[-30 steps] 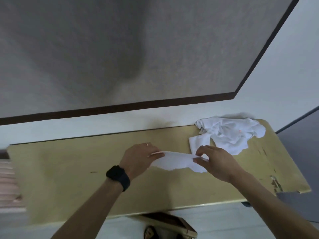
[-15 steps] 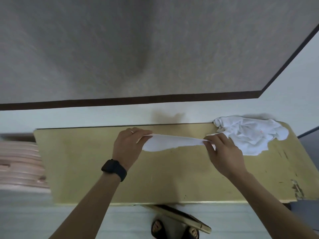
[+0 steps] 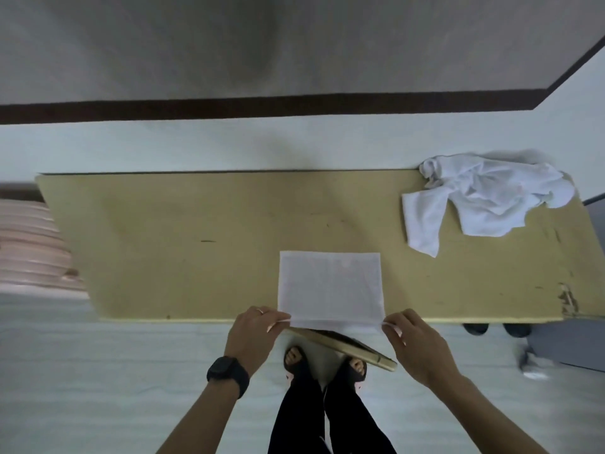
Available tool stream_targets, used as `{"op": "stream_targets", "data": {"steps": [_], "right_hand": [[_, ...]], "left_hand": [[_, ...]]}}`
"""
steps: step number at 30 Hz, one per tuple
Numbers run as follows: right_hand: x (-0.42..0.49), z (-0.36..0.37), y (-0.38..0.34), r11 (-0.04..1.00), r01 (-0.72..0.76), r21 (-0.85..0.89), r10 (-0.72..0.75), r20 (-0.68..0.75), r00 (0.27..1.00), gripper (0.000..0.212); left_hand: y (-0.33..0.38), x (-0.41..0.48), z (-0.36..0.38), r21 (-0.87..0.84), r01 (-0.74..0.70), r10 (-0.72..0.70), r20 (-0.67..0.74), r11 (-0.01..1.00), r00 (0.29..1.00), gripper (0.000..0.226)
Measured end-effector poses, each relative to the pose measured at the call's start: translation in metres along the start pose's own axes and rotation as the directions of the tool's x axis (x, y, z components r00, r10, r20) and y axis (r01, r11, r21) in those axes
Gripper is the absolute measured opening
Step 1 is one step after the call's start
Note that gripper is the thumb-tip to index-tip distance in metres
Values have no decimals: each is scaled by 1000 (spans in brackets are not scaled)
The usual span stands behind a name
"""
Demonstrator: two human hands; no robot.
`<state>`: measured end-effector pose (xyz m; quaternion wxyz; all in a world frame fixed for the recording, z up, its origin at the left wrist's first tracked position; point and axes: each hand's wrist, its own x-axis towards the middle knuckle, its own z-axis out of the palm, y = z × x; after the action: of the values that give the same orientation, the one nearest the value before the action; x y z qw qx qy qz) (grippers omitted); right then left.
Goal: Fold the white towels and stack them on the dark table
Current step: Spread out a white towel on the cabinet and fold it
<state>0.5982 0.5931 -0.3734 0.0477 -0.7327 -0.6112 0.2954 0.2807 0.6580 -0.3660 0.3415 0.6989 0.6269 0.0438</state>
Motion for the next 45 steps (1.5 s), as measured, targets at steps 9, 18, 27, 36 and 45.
{"op": "stream_targets", "data": {"steps": [9,18,27,36,45], "right_hand": [[81,-4,-15,849,-279,448,346,-74,935,17],[132,19,-16,787,-359,502,474,-120,872,12],[139,24,-12,850,-367,379,460,-193,867,9],[119,45,-25,973,-223,55,223,-446,867,38],[104,95,-26,981,-87,-173,42,-247,968,65]], "left_hand": [[2,82,-10,-384,200,-250,-85,901,964,11],[-8,132,11,-340,261,-299,-63,903,952,22],[-10,141,18,-210,242,-269,-113,947,956,15],[-4,126,33,242,-18,91,-296,970,951,38],[-17,113,84,408,-171,180,14,897,983,62]]}}
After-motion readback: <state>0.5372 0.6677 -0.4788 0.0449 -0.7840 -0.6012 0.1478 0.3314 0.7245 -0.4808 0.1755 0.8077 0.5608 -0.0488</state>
